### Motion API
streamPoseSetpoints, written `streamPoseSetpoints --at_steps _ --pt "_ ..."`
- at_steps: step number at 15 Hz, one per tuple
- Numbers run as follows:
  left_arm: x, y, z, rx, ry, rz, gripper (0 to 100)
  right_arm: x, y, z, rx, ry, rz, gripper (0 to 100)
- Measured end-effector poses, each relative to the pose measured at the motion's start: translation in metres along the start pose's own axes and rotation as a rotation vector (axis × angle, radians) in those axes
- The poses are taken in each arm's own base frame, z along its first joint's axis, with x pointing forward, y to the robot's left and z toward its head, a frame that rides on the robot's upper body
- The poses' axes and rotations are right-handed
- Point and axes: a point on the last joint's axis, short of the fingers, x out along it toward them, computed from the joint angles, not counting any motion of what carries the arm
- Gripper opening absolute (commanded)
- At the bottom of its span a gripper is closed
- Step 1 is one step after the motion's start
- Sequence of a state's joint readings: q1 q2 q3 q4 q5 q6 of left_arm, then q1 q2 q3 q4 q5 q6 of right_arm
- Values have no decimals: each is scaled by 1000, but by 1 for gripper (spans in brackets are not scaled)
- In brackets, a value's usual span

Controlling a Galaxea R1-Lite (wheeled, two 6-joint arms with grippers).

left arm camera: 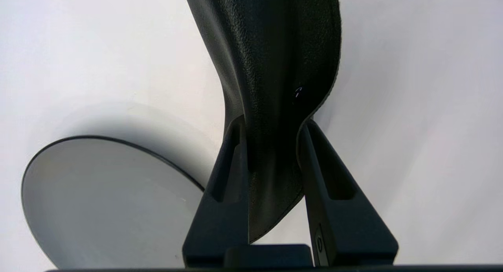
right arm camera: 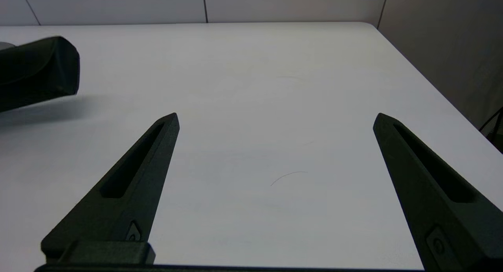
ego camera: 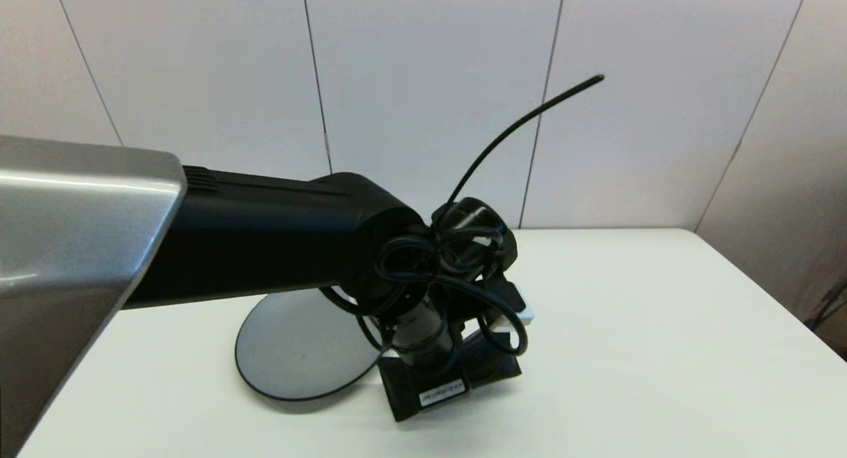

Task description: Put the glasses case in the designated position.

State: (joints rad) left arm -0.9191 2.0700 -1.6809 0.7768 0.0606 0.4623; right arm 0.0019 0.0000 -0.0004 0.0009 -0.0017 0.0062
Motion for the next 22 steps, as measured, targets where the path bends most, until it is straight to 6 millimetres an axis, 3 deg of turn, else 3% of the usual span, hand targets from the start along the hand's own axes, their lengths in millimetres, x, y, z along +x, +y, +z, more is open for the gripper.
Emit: streamPoseSetpoints --at_steps 7,11,17,22 --pt "-36 4 0 -40 -88 46 0 0 0 0 0 1 0 100" --pt "-62 18 -9 -80 -144 95 0 0 0 0 0 0 0 100" --pt "-110 55 -47 -217 -185 249 0 0 0 0 0 0 0 100" --pt "-134 94 -96 -382 -158 367 0 0 0 0 0 0 0 100"
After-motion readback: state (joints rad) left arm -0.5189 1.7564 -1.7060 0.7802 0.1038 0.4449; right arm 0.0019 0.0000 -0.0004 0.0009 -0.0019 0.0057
